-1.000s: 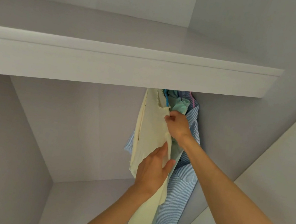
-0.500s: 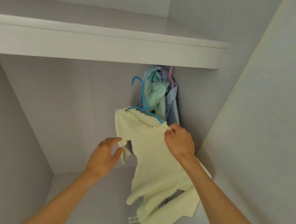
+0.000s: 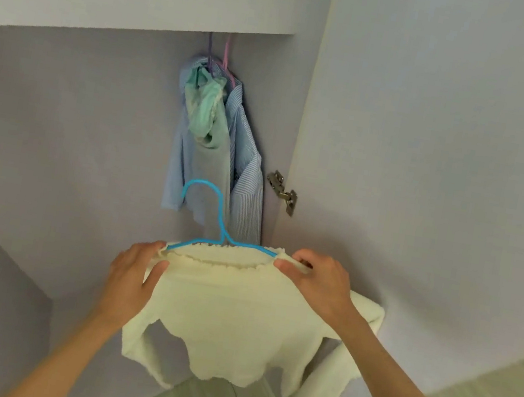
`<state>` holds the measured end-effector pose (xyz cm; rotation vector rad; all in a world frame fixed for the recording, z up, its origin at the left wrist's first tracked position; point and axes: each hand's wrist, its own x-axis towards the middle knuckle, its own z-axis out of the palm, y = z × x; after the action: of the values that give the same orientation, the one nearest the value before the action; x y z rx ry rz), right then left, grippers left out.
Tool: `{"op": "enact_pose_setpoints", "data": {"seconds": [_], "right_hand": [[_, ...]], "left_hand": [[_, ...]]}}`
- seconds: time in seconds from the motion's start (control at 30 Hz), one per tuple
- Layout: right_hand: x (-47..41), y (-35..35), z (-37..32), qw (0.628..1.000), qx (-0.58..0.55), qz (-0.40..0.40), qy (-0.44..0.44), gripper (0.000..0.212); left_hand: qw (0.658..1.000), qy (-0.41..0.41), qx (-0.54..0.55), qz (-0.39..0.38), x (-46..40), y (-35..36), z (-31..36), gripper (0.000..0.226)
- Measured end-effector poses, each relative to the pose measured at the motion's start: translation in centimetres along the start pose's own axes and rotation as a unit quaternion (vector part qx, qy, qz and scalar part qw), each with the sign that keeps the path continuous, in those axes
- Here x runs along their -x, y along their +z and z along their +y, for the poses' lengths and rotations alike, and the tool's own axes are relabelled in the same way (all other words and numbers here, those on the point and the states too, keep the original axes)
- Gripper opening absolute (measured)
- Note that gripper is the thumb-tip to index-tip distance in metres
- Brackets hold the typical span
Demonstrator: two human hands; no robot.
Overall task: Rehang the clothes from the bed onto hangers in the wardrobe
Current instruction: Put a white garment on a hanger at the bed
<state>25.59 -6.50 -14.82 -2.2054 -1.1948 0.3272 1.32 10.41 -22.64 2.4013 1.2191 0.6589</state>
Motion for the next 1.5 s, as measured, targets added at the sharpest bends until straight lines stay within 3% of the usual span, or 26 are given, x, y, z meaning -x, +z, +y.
{"op": "enact_pose_setpoints", "data": {"seconds": [0.13, 0.37, 0.53, 0.77, 0.93, 1.07, 1.27, 1.5], "right_hand": [[6.1, -0.8, 2.5, 0.995, -0.033, 0.057, 0.071, 0.035], [18.6, -3.3, 5.9, 0.96, -0.019, 0.235, 0.153, 0.025], [28.5, -8.2, 7.8, 0.905, -0.009, 0.374, 0.205, 0.027], [42.1, -14.3, 10.0, 0.805, 0.037, 0.498, 0.321, 0.026], [49.4, -18.3, 12.2, 0.713, 0.041, 0.587, 0.381, 0.025], [54.1, -21.0, 14.6, 0.651, -0.013, 0.637, 0.414, 0.022], [58.6, -24.0, 16.0, 0.591, -0.019, 0.674, 0.443, 0.022], [61.2, -26.4, 18.9, 0.517, -0.019, 0.72, 0.463, 0.029]], "left_hand": [[0.996, 0.067, 0.043, -0.025, 2.0, 0.3, 1.2, 0.014], [0.969, 0.173, 0.129, -0.12, 7.2, 1.7, 8.2, 0.011], [0.921, 0.298, 0.168, -0.187, 11.3, 3.3, 16.2, 0.018], [0.83, 0.445, 0.214, -0.26, 18.4, 8.5, 27.8, 0.018], [0.795, 0.497, 0.259, -0.233, 22.2, 11.5, 37.9, 0.017], [0.771, 0.548, 0.278, -0.168, 24.7, 12.8, 46.9, 0.037], [0.736, 0.601, 0.304, -0.071, 28.0, 13.7, 57.5, 0.022], [0.674, 0.661, 0.323, -0.069, 30.7, 15.9, 67.9, 0.018]]}}
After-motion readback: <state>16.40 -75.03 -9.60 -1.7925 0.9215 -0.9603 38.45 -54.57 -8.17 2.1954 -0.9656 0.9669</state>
